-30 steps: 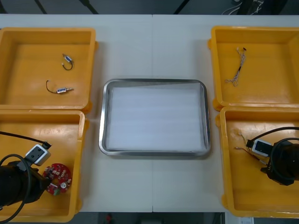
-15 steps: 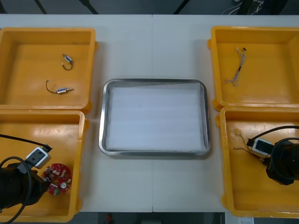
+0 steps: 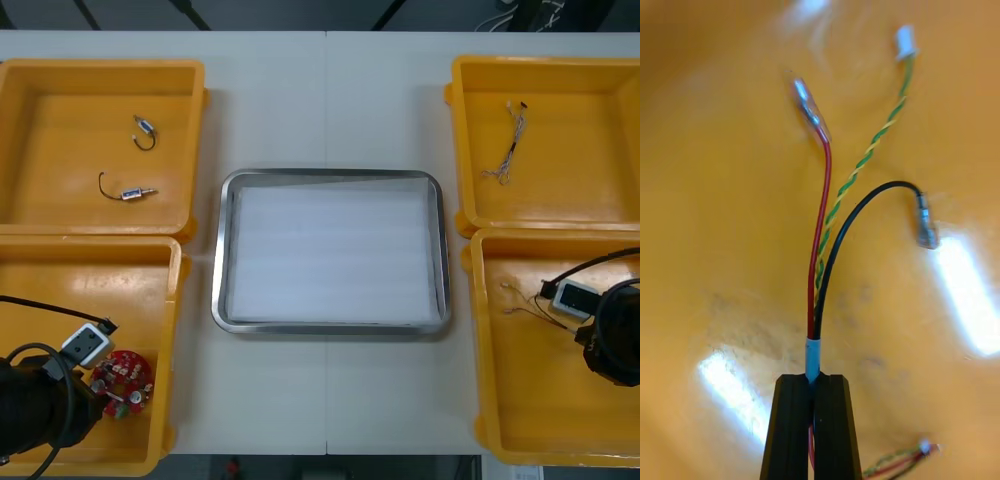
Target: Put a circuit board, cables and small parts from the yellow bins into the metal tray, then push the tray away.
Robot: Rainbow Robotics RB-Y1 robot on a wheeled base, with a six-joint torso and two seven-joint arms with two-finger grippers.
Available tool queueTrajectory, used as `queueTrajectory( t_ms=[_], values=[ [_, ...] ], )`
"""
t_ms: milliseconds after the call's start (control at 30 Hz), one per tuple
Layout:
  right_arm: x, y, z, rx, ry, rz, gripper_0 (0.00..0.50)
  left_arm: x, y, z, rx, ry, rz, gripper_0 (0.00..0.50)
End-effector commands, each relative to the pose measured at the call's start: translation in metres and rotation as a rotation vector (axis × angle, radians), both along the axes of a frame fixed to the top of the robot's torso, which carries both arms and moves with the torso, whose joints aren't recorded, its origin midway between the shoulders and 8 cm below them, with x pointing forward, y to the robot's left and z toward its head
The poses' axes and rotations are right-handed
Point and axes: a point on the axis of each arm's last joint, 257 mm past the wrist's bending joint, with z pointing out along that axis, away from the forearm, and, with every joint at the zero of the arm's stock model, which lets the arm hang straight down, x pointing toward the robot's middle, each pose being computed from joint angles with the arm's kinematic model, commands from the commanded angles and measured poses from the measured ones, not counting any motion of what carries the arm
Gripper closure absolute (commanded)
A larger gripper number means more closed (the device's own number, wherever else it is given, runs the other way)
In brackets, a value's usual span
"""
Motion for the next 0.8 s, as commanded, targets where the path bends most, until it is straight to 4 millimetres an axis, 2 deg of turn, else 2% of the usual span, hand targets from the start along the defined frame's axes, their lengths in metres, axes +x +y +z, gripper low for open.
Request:
queueTrajectory(
  t_ms=[33,367,667,800],
  values=[
    [0.006,-0.007,0.044,0.026,-0.037,-0.023,0.5,-0.005,-0.001,0.002,0.022,0.002,-0.037,0.0],
    [-0.014,-0.002,0.091,0.099,0.003,-0.042,0.5,0.003,-0.001,0.007,0.029,-0.038,-0.044,0.0],
    [-0.029,0.001,0.12,0.17,0.064,-0.1,0.5,0.003,0.001,0.005,0.027,-0.032,-0.033,0.0],
    [-0.028,0.006,0.133,0.192,0.088,-0.174,0.5,0.0,0.0,0.003,0.023,-0.026,-0.032,0.045]
  ],
)
